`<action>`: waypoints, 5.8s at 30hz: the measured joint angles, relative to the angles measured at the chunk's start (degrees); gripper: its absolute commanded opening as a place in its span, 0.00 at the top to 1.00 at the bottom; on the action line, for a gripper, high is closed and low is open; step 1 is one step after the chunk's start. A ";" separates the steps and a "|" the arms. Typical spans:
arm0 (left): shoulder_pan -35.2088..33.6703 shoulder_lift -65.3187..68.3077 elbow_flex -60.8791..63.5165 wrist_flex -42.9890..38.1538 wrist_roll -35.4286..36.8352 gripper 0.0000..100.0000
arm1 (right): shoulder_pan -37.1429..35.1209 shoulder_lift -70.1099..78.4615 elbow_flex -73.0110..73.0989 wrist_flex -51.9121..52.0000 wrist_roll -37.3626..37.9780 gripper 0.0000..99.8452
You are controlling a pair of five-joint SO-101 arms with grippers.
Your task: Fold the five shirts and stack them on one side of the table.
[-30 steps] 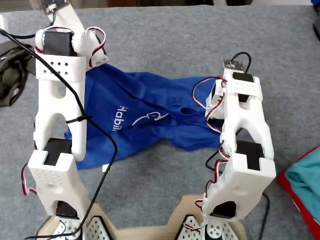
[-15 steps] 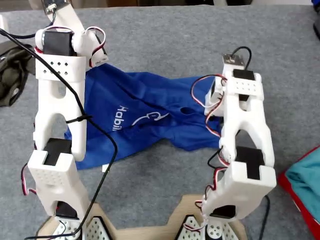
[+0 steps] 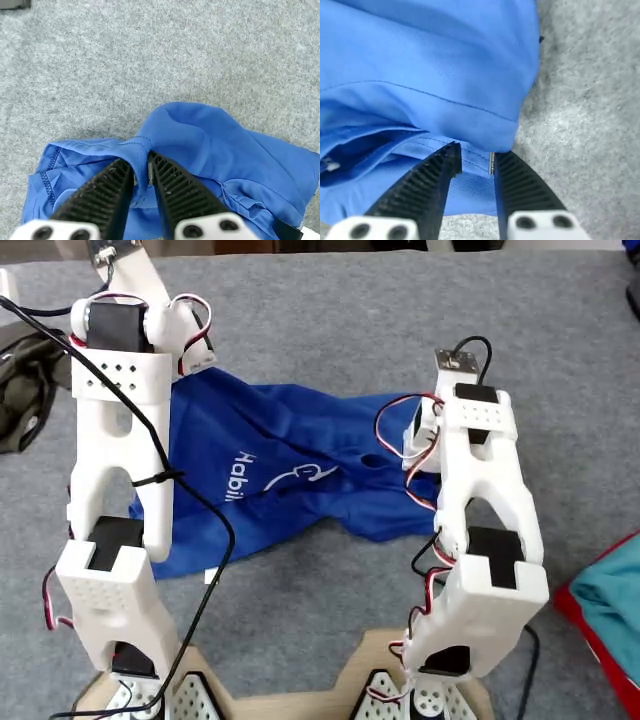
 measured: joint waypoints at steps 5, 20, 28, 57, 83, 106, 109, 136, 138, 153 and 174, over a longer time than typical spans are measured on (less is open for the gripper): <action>0.00 0.00 0.00 0.00 0.00 0.98 | 0.00 0.00 0.18 0.00 0.00 0.88; 0.00 0.00 0.00 0.00 0.00 0.98 | 0.00 0.00 6.07 -5.10 0.09 0.88; 0.00 0.00 0.00 0.00 0.00 0.98 | 0.00 0.00 7.21 -8.18 0.09 0.95; -3.08 0.00 -9.93 0.00 -0.26 0.98 | 5.54 -37.89 7.38 -10.81 -2.02 0.99; -17.85 -39.56 -17.67 0.00 -6.77 0.98 | 13.10 -71.82 -14.86 -19.43 -1.67 1.00; -21.19 -26.99 35.87 -38.07 -8.88 0.98 | -4.22 -27.60 -18.29 -22.24 -1.67 1.00; -21.80 -20.57 40.44 -47.82 -8.88 0.98 | -6.24 -14.42 -23.91 -22.86 -1.67 1.00; -24.35 7.03 8.53 -36.04 -8.88 0.98 | -13.71 30.24 -94.42 5.45 -5.54 0.93; -24.35 8.97 8.53 -33.58 -8.88 0.98 | -15.65 30.15 -91.08 4.66 -5.54 0.85; -20.92 18.99 8.53 -19.25 -9.93 0.98 | -24.09 40.09 -65.41 -7.82 -17.49 0.83; -19.43 18.99 5.10 -10.20 -8.79 0.98 | -23.82 52.48 -76.40 11.96 -20.13 1.00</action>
